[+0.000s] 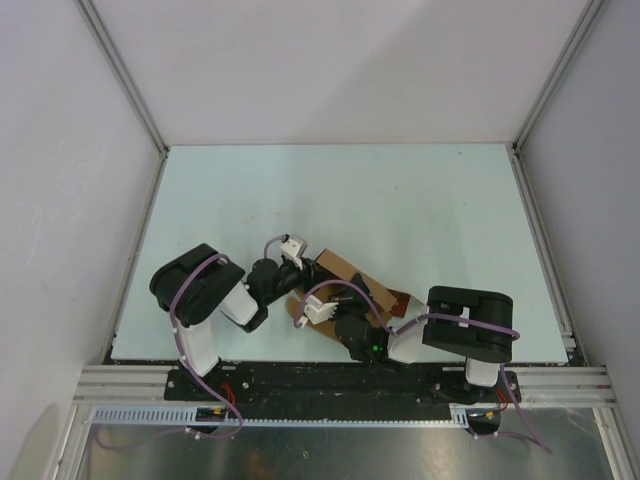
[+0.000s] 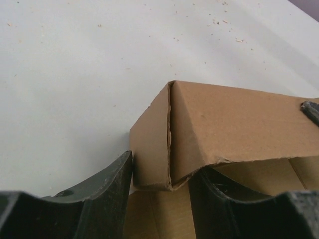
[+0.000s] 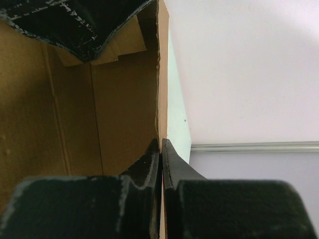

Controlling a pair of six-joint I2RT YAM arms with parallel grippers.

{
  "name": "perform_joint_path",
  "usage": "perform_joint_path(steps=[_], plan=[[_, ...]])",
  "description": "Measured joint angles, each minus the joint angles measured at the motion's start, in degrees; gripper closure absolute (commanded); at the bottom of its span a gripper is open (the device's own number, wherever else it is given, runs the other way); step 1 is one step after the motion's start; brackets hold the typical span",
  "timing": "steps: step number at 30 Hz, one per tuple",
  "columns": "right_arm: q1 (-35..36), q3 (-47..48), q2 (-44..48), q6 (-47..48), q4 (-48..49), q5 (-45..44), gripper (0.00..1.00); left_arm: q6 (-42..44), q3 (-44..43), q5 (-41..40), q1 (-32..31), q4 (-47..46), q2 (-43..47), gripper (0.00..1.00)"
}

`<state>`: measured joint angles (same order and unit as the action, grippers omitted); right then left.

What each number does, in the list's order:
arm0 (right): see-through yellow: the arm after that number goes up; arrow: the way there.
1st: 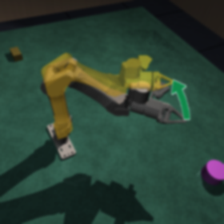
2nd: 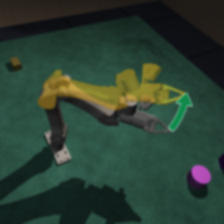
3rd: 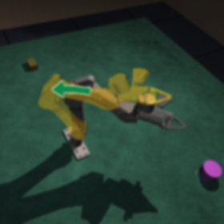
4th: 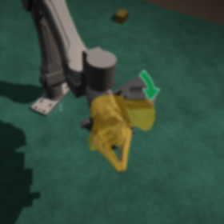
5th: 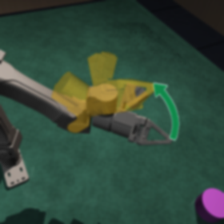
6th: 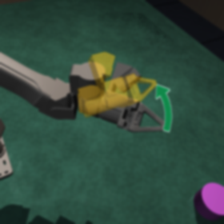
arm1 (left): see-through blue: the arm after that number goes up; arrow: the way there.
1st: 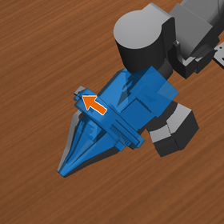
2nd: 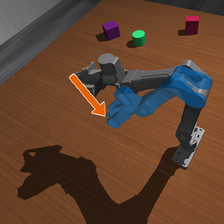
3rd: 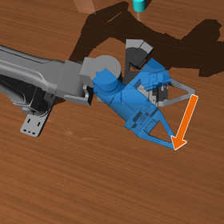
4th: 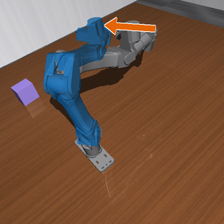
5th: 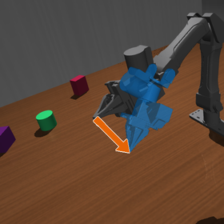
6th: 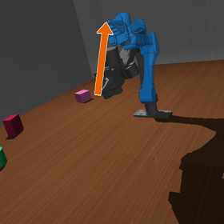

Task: Fold the paper box

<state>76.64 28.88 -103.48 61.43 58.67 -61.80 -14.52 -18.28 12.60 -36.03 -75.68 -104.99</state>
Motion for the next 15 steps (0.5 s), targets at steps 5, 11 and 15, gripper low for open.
perform_joint_path(steps=[5,11,15], plan=[[0.0,0.0,0.0,-0.6,0.0,0.0,0.96,0.5,-0.6,-1.0,-0.1,-0.2,-1.3,0.57],[0.0,0.0,0.7,-2.5,-0.9,0.4,0.96,1.3,-2.0,-3.2,-0.8,-0.4,-3.0,0.65],[0.0,0.0,1.3,-3.6,-1.8,0.7,0.96,2.5,-2.0,-5.8,-1.9,-0.3,-3.0,0.72]])
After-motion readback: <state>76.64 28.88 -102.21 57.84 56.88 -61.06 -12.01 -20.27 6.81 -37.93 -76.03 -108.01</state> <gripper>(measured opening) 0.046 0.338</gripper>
